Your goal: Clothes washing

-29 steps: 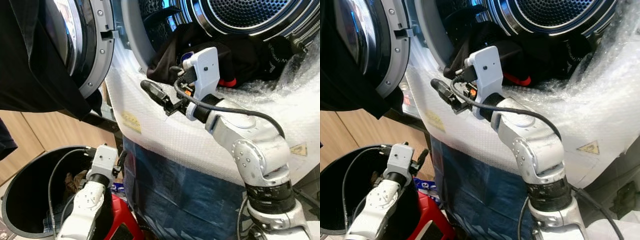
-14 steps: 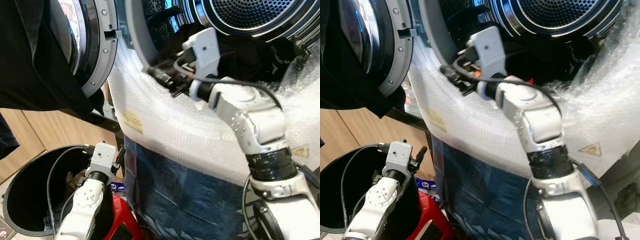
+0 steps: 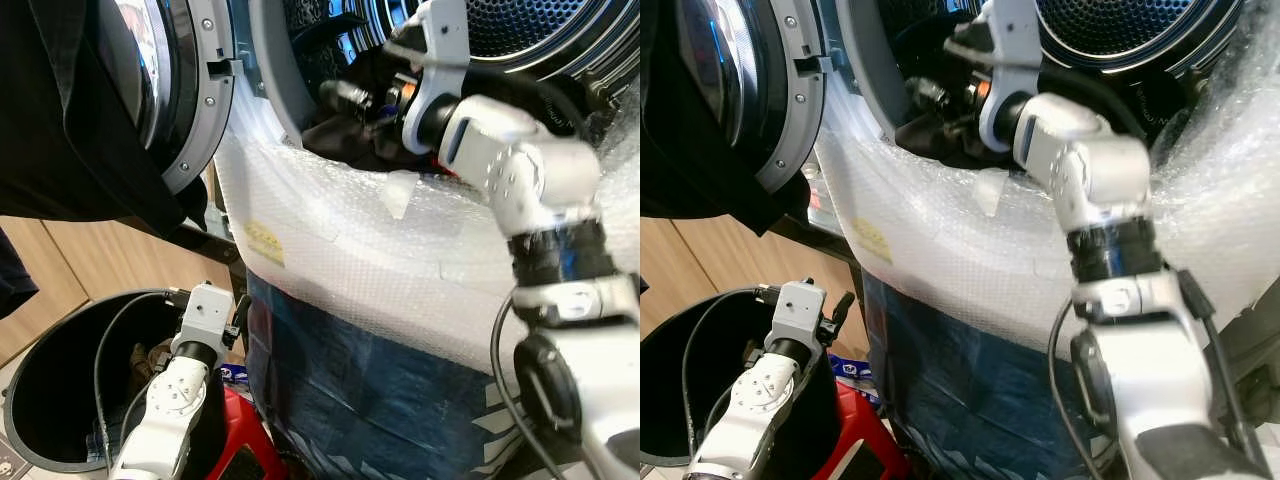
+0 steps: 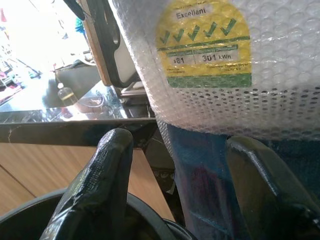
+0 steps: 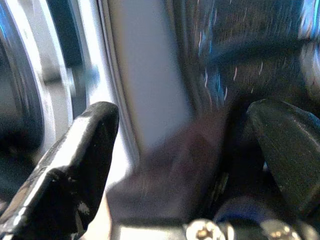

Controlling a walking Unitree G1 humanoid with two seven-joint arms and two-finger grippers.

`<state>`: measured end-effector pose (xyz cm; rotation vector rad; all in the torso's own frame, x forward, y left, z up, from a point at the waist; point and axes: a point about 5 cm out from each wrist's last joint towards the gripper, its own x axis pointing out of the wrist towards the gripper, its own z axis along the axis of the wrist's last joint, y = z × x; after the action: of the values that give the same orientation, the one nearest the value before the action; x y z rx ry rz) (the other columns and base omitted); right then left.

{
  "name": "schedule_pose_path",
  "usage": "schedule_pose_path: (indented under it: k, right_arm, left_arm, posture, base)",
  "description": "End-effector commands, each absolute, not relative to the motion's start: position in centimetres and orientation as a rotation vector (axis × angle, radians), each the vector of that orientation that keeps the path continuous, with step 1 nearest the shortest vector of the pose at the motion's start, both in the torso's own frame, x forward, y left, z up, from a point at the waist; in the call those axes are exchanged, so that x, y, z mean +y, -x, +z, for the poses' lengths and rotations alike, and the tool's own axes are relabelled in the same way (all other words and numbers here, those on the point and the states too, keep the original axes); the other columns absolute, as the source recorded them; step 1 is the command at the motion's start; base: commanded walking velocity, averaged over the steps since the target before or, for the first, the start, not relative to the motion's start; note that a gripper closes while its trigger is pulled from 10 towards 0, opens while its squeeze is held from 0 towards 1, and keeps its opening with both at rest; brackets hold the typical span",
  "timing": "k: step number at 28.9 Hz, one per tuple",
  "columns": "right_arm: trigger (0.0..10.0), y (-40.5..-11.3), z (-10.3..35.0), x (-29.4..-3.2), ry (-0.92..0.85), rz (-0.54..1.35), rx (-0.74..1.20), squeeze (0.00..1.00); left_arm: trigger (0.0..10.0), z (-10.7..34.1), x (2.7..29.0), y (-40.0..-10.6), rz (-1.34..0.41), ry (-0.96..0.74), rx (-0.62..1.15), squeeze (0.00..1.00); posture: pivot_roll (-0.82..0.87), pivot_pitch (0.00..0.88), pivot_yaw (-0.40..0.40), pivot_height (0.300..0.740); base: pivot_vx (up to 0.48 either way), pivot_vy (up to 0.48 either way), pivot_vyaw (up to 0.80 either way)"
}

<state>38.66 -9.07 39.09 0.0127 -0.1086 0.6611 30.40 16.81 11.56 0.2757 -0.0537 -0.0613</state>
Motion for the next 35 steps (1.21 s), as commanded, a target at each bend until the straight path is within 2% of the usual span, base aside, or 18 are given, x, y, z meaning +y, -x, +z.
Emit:
schedule_pose_path:
  k: [1,6,10,15,16,18,23,29,32,35]
  right_arm:
    - [10.0,-38.1,41.5,-9.8,-0.052,0.703,-0.208,0.0]
    - [10.0,-36.7,42.4,-11.1,-0.049,0.771,-0.276,0.0]
    - [10.0,-36.0,41.6,-11.8,-0.092,0.779,-0.235,0.0]
    - [10.0,-34.9,40.0,-11.4,-0.109,0.832,-0.171,0.0]
    - [10.0,-33.1,38.3,-10.2,-0.12,0.921,-0.129,0.0]
    - [10.0,-33.1,38.3,-10.2,-0.12,0.921,-0.129,0.0]
    - [10.0,-30.1,35.5,-7.3,-0.141,1.067,-0.065,0.0]
    - [10.0,-29.1,34.7,-5.3,-0.206,1.146,-0.031,0.0]
    - [10.0,-28.4,32.5,-2.9,-0.236,1.205,0.069,0.0]
    - [10.0,-28.4,31.7,-2.4,-0.248,1.202,0.103,0.0]
  left_arm:
    - [10.0,12.0,16.7,-30.6,-0.064,-0.283,-0.06,0.0]
    - [10.0,11.7,16.8,-30.4,-0.057,-0.278,-0.052,0.0]
    - [10.0,11.5,16.8,-30.4,-0.066,-0.278,-0.045,0.0]
    - [10.0,11.5,16.5,-30.5,-0.079,-0.279,-0.044,0.0]
    - [10.0,11.5,16.4,-30.6,-0.081,-0.277,-0.045,0.0]
    - [10.0,11.5,16.4,-30.6,-0.081,-0.277,-0.045,0.0]
    - [10.0,11.1,16.3,-30.4,-0.083,-0.275,-0.037,0.0]
    - [10.0,11.1,16.2,-30.4,-0.086,-0.274,-0.035,0.0]
    - [10.0,11.2,16.3,-30.3,-0.077,-0.278,-0.04,0.0]
    - [10.0,11.2,16.4,-30.3,-0.07,-0.279,-0.042,0.0]
  posture:
    - [-0.01,0.0,-0.008,0.74]
    - [-0.02,0.0,-0.008,0.74]
    - [-0.04,0.004,0.0,0.74]
    - [-0.04,0.007,-0.001,0.74]
    - [-0.05,0.013,0.001,0.74]
    - [-0.05,0.013,0.001,0.74]
    - [-0.05,0.017,0.005,0.74]
    - [-0.05,0.019,-0.006,0.74]
    - [-0.03,0.019,-0.02,0.74]
    - [-0.02,0.018,-0.023,0.74]
  base:
    - [0.0,0.0,0.0]
    - [0.0,0.0,0.0]
    - [0.0,0.0,0.0]
    - [0.0,0.0,0.0]
    - [0.0,0.0,0.0]
    - [0.0,0.0,0.0]
    - [0.0,0.0,0.0]
    - [0.0,0.0,0.0]
    - [0.0,0.0,0.0]
    - [0.0,0.0,0.0]
